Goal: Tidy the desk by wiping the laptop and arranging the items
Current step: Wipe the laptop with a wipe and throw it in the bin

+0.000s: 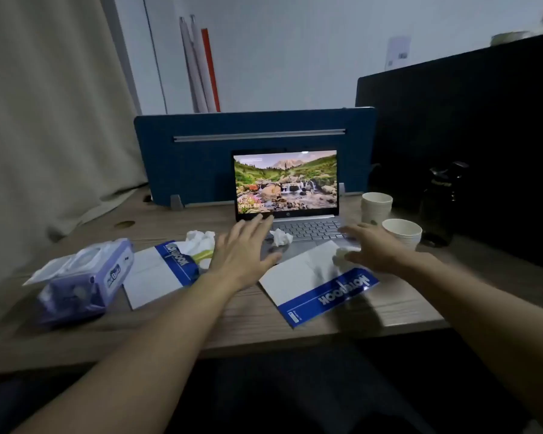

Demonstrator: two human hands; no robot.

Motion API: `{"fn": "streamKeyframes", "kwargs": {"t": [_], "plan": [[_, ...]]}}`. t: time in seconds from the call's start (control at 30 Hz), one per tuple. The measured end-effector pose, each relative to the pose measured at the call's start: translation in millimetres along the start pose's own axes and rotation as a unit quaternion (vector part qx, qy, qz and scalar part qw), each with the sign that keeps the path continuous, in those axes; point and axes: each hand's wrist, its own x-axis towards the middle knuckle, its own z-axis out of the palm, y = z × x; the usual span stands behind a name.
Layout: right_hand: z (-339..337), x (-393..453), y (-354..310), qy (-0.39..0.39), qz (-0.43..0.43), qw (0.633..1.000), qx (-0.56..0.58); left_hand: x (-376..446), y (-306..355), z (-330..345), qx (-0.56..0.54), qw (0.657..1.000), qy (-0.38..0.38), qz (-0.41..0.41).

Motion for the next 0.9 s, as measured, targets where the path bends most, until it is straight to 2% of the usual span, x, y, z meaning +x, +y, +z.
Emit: {"fn": "streamKeyframes", "kwargs": {"t": [0.27,0.43,0.63,0.9], "plan": [[27.6,4.5,16.2,-0.036,0.033,0.999,-0.001,7.3,-10.8,31.2,-0.001,1.000,-0.022,-0.015],[46.0,8.5,25.5,0.009,0.033,0.999,0.017,12.1,-16.9,40.9,0.010,1.000,-0.025,-0.014],[42.1,27.9,19.0,0.097,-0.015,0.995,0.027,23.3,-28.4,34.8,0.013,0.999,-0.026,-0.022],[29.6,71.7,-31.0,0.094,-0.061,0.991,0.068,38.0,-61.1,20.1,0.018,0.999,-0.008,-0.037]]}}
